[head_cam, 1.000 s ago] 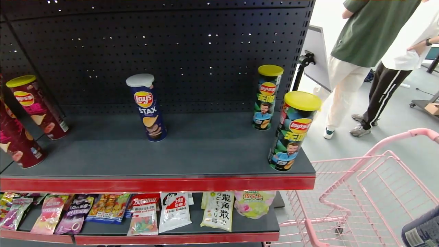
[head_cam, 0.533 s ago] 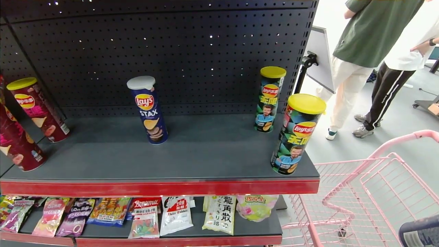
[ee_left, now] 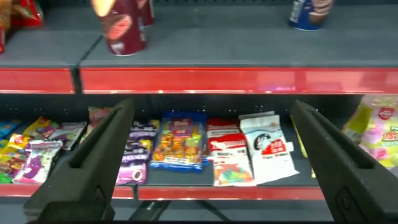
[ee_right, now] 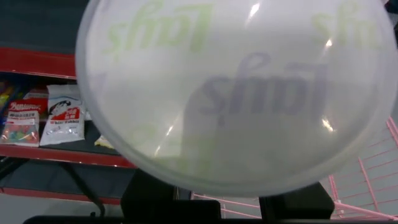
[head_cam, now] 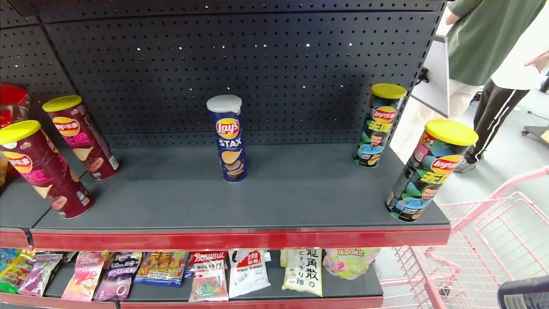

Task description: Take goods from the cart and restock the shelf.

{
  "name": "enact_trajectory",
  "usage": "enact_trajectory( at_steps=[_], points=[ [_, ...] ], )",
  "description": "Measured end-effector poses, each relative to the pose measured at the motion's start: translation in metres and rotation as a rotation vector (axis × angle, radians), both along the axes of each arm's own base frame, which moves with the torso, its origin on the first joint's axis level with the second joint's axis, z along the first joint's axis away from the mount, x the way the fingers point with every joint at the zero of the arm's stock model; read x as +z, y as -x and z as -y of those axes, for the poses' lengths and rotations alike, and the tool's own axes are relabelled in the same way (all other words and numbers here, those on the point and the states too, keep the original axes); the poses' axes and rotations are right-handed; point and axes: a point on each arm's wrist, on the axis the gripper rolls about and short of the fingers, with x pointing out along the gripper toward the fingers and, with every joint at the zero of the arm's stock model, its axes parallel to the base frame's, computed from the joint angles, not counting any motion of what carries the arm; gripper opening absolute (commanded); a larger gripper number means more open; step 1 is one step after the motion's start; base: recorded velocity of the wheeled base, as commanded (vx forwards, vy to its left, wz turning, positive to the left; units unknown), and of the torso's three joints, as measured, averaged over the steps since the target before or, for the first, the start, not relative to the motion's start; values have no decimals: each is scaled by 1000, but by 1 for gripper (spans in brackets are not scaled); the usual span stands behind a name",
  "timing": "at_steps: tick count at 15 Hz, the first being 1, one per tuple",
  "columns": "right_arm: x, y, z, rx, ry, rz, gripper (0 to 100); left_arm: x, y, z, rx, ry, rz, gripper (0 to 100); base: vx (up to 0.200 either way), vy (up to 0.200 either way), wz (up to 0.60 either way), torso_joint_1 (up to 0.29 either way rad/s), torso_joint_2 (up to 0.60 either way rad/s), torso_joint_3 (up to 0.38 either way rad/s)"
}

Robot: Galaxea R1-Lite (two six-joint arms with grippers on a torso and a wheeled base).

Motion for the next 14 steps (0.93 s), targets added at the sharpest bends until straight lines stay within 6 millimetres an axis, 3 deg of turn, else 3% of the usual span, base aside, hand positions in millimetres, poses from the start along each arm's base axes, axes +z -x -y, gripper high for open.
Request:
enact_trajectory(
  at_steps=[9, 14],
  points=[
    [-21, 9, 1, 60, -19, 28, 0, 0, 0, 0, 0, 0, 0, 100, 0, 200, 0, 3, 3, 3],
    [-38, 9, 1, 65, -12, 2, 0, 0, 0, 0, 0, 0, 0, 100, 0, 0, 0, 0, 0, 0]
  ],
)
